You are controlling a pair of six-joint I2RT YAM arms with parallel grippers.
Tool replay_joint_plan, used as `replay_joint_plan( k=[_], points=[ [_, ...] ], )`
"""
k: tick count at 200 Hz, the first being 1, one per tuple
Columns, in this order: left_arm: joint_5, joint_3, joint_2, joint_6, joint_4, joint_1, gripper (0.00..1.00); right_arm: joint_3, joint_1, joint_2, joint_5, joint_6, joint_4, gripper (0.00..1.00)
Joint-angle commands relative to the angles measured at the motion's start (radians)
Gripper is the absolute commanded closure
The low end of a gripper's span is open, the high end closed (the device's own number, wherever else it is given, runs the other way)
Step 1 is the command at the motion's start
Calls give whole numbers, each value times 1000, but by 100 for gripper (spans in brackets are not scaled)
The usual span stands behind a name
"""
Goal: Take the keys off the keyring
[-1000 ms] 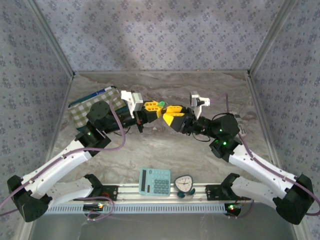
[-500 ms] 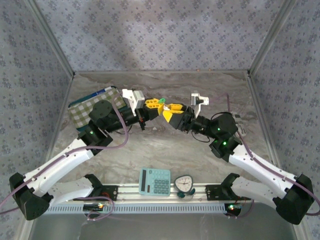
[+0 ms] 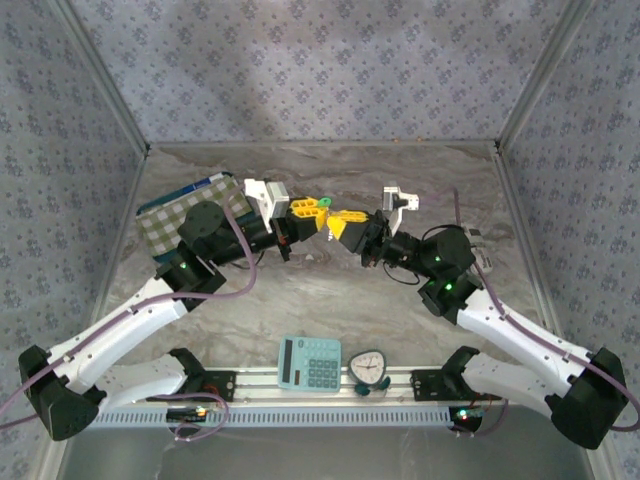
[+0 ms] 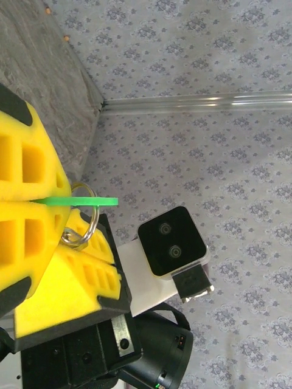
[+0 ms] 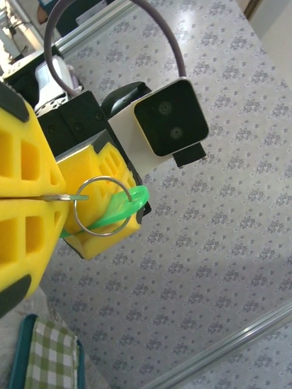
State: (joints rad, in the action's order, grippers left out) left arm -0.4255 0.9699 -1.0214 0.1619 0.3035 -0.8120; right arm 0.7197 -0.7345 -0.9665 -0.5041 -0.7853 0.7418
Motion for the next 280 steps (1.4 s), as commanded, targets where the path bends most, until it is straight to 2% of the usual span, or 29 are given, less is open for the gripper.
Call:
replay_joint_plan(
  k=[1,17,31,50,94,148,188,213,224,256,280],
  points=[
    [0,-12,25,1,34,-5,100,-5,10,24,10,1,20,98],
    [14,-14,29,-2,33,-5,100,-5,12,25,15,-2,14,98],
    [32,-17,30,-5,30,-6,100,1,12,17,4,-5,12,84],
    [37,-17,30,-6,37,-5,100,3,4,-1,-11,-10,30,77],
    [55,-25,24,7,58,-6,100,3,-16,-29,-27,-20,77,73],
    [86,-41,27,17,77,-6,100,-5,-36,-44,-4,-24,102,75],
    [92,-51,27,29,92,-5,100,-5,-39,-48,30,-23,88,88],
    [106,-57,39,26,91,-6,100,-6,-29,-44,46,-25,62,100],
    [115,-62,48,17,84,-5,100,-6,-18,-33,57,-28,39,100],
    [144,-71,82,-15,35,-5,100,14,36,19,55,-17,-137,100],
    [157,-86,107,-31,-5,-4,100,110,68,51,43,58,-431,100]
  ],
)
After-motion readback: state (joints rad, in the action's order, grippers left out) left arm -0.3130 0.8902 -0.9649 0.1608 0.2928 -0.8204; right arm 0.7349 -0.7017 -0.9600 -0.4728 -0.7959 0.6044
